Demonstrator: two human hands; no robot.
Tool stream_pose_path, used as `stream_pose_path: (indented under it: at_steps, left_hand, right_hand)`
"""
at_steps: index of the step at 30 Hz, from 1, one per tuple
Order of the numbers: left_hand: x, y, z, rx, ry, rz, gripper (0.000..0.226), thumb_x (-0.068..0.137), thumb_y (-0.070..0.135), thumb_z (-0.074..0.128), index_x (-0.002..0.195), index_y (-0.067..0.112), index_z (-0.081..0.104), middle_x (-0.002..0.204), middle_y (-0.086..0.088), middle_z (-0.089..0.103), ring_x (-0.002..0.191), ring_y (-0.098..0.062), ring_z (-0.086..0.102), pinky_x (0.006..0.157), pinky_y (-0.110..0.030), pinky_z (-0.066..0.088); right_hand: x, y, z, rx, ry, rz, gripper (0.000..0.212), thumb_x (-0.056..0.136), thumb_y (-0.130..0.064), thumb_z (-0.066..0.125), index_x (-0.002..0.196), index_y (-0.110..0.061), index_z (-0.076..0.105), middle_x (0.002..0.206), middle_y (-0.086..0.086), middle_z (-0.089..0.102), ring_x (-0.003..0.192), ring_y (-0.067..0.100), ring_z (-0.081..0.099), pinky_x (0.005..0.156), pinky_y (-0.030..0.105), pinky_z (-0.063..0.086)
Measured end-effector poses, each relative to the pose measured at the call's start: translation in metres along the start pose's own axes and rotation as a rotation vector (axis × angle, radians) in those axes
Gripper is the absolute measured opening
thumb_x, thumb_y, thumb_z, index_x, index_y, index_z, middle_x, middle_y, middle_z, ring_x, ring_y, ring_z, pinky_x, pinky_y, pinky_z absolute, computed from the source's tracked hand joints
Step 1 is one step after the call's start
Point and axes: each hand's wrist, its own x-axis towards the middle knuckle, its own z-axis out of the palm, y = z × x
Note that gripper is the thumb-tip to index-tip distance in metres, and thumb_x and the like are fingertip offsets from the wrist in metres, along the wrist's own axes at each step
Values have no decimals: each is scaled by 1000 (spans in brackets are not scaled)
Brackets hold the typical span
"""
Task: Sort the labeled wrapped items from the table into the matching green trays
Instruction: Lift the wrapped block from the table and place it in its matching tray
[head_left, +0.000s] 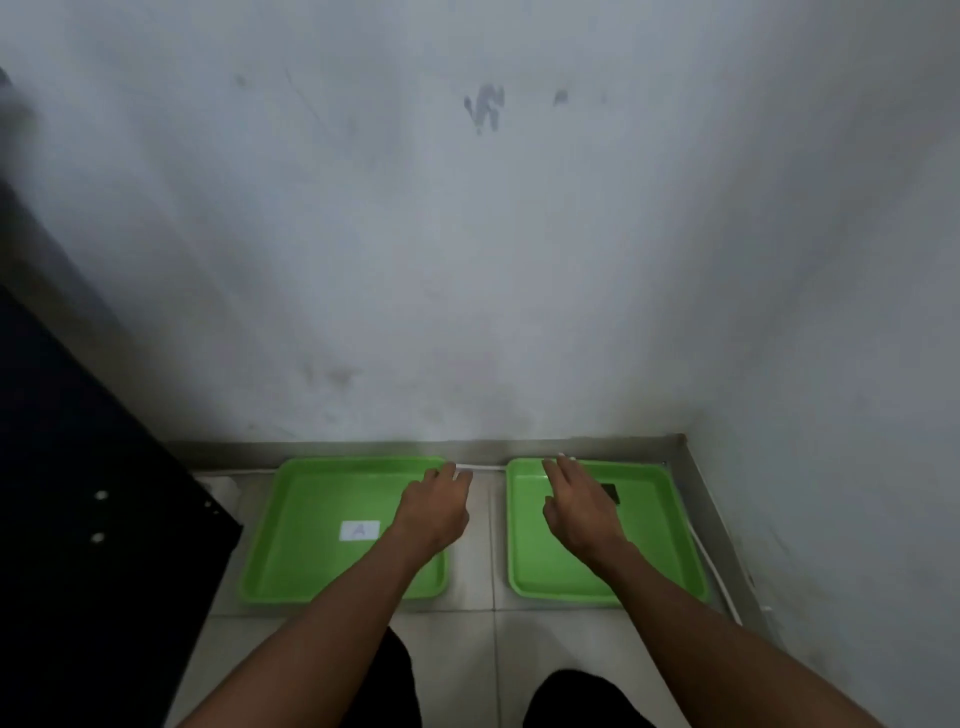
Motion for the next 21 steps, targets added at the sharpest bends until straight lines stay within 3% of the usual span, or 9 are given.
stream_pose_path:
  at_steps: [9,16,21]
  left_hand:
    - [-90,10,-238,-61,82,-31,50,81,7,48,131,7,47,125,-15,55,104,-36,55,75,-43,54]
    - [-184,33,-454,-22,56,-132,48,86,13,49,134,12,43,132,-10,51,111,-32,53,78,-41,49]
    - [-240,21,-555,12,63,-193,48,91,17,49,138,12,37,137,-11,46,115,-31,51,81,-41,49]
  right_hand:
    - [-23,-105,-244,26,-6,-66,54,86,-5,51,138,-1,40,145,24,41,135,36,37,111,43,31]
    - [-45,-196,-455,56,7,-112,53,89,-11,54,139,-4,39,146,22,40,135,35,36,111,42,31]
    - [-67,-255,-545,59,-21,-175,53,92,-15,50,142,-6,34,150,19,35,138,32,32,112,39,29]
